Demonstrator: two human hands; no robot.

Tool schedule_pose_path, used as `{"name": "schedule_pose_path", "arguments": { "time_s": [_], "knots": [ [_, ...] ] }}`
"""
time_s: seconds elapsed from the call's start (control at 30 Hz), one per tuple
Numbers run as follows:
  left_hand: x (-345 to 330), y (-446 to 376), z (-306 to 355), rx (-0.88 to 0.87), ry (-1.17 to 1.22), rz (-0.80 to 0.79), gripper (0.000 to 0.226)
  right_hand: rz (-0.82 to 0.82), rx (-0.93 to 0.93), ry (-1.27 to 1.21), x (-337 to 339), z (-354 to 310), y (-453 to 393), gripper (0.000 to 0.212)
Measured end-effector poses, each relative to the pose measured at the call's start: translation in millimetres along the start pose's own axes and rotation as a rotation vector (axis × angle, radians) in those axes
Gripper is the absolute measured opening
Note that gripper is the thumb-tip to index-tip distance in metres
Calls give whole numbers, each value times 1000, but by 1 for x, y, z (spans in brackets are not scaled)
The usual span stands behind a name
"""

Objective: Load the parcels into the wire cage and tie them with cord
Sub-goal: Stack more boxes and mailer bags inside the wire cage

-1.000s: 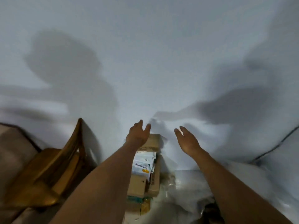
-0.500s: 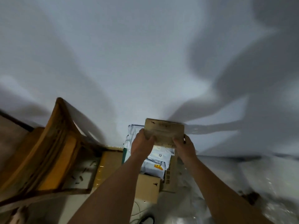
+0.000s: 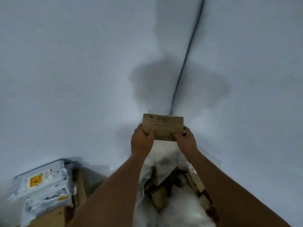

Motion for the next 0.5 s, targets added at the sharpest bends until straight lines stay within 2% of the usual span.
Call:
{"name": "schedule_pose_path", "arguments": {
  "time_s": [0.13,0.2,0.3,0.4,0.5],
  "knots": [
    [-165,111,132,-148,76,-166,50,240,-62,-21,234,76,48,57],
    [-228,156,168,-180,95,-228,49,333,-89,-43,313,106,79,55],
    [-343,267,204,-191,104,-395,51,510,-194,-84,438,195,158,54],
    [-410,361,183,-84,172,-480,52,568,-279,-128,485,281,226,52],
    [-442,436,129,-120,167,-549,50,614,-380,-191,486,366,285,59]
  ]
}}
Point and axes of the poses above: each hand's wrist, its own y-axis away from the middle knuckle, its own x-axis out of the back of the hand, z = x × y, the point moved 7 cm from there along -y, towards the middle knuckle, and after that the axes turned 4 degrees about y, right-handed, at the moved point
